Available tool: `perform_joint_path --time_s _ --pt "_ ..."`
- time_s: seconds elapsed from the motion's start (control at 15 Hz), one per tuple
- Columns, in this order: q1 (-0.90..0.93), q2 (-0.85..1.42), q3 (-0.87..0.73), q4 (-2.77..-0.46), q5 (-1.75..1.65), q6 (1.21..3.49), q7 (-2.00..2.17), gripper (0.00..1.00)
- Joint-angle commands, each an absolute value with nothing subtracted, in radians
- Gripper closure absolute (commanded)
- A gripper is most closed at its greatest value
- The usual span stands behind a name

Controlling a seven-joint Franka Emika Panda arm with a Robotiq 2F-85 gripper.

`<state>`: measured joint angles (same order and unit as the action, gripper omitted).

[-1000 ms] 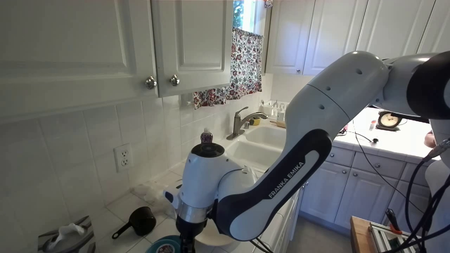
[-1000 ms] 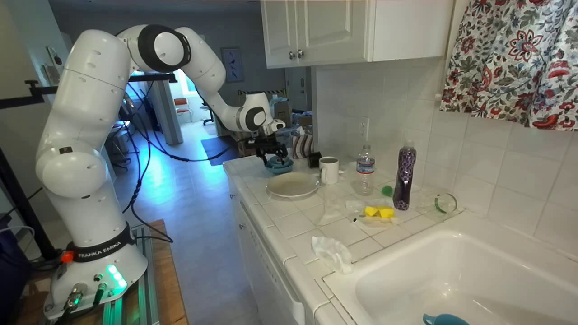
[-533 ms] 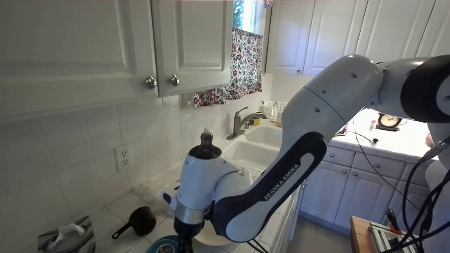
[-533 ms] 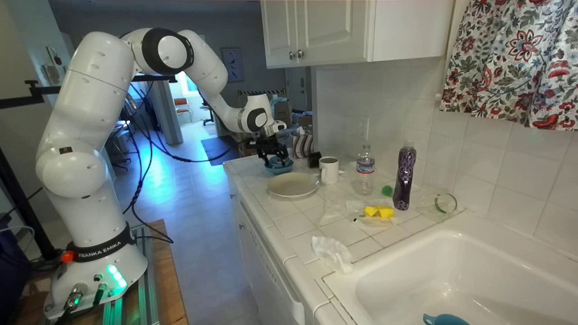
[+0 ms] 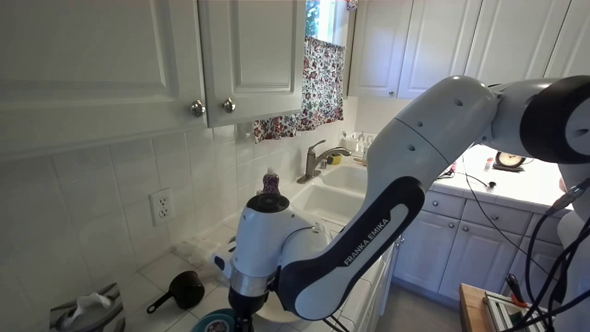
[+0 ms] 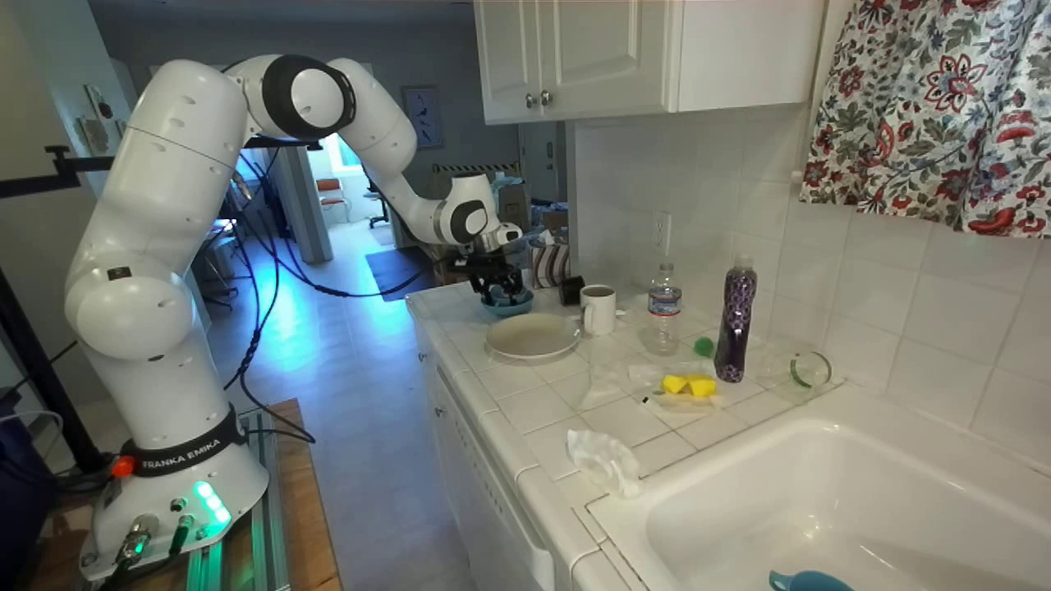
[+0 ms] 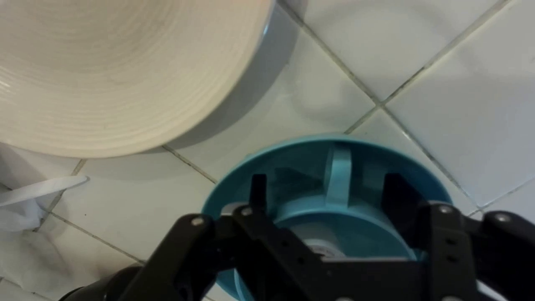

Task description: Remove the blue cup from the blue bowl, put it on the white plate, remove the white container from the blue cup and put it on the countertop

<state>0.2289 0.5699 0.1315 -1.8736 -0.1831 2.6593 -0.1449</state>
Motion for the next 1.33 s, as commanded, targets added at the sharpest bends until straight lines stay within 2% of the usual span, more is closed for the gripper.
perform_joint_path --time_s 0.0,0.07,0.13,0.27,0.47,0.67,0.73,1.27 --pt "0.226 0.584 0.132 -1.854 -0.179 2.652 -0.133 0.40" --pt "0.227 0.582 0.131 -1.855 -0.179 2.652 -0.131 0.49" --pt "0.227 0.581 0.130 -1.856 -0.179 2.655 -0.128 0.52" --pt "0.229 0.578 0.128 -1.859 -0.181 2.655 -0.123 0.72" --pt "0.231 0.577 0.124 -1.860 -0.183 2.657 -0.116 0.93" --pt "0.234 0.575 0.119 -1.862 -0.186 2.659 -0.106 0.99" --pt "0.236 0.573 0.118 -1.864 -0.188 2.662 -0.102 0.97" --pt "0.257 0.520 0.100 -1.898 -0.207 2.661 -0.070 0.97"
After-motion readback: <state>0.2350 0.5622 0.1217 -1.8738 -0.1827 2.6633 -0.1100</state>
